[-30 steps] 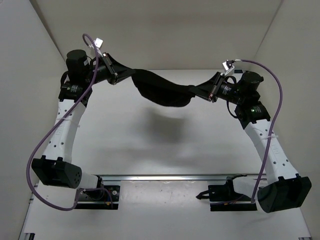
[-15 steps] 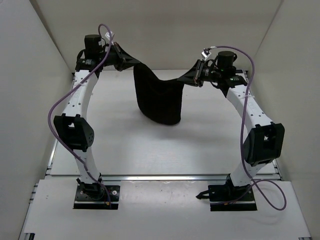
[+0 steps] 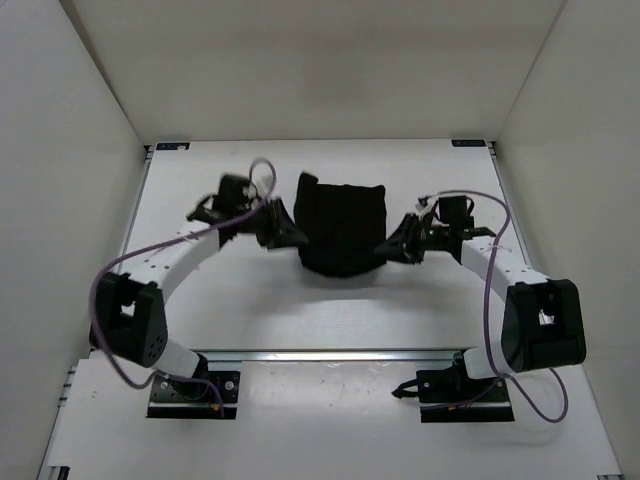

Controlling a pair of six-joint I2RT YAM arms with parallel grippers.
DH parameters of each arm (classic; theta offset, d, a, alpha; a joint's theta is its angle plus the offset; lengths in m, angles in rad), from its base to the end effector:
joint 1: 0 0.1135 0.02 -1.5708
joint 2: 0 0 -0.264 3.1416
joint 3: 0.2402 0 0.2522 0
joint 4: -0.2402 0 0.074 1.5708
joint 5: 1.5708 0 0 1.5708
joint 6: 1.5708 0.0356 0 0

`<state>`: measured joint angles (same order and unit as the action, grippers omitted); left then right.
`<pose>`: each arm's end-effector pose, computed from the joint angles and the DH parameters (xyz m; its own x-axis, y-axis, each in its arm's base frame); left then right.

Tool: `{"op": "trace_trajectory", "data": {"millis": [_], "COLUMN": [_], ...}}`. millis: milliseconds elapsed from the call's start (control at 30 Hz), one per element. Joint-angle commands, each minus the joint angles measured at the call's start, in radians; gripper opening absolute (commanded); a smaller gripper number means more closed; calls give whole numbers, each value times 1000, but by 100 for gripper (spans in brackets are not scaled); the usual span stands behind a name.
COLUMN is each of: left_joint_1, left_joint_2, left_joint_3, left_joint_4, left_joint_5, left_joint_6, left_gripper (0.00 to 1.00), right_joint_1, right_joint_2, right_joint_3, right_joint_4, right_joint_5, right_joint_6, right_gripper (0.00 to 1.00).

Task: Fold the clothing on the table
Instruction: Flatten the skirt out

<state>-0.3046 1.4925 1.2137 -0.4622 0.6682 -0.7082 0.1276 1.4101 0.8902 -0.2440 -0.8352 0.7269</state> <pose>0.3049 -0.1190 0.2981 -0.9259 -0.2441 -0.2883 0.0912 0.5963 -0.7976 0.2851 0.0632 0.2368 -0.9224 0.3313 -0.1988 -0.0047 0.5049 0.8631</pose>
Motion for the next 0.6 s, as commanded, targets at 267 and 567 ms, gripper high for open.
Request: {"op": "trace_trajectory", "data": {"millis": [267, 567], "left_joint_1": [-19, -48], "left_joint_2": [29, 52], "left_joint_3": [-368, -463], "left_joint_4": [140, 192], "left_joint_5": [-105, -183], "left_joint_6": [46, 21], "left_gripper": [63, 59], "right_joint_1": [3, 154], "right_joint_2": [-73, 19], "right_joint_3": [-120, -22], "right_joint_4": [-156, -294], "right_joint_5": [312, 614], "right_joint_6": [-181, -302], "right_gripper": [36, 35]}}
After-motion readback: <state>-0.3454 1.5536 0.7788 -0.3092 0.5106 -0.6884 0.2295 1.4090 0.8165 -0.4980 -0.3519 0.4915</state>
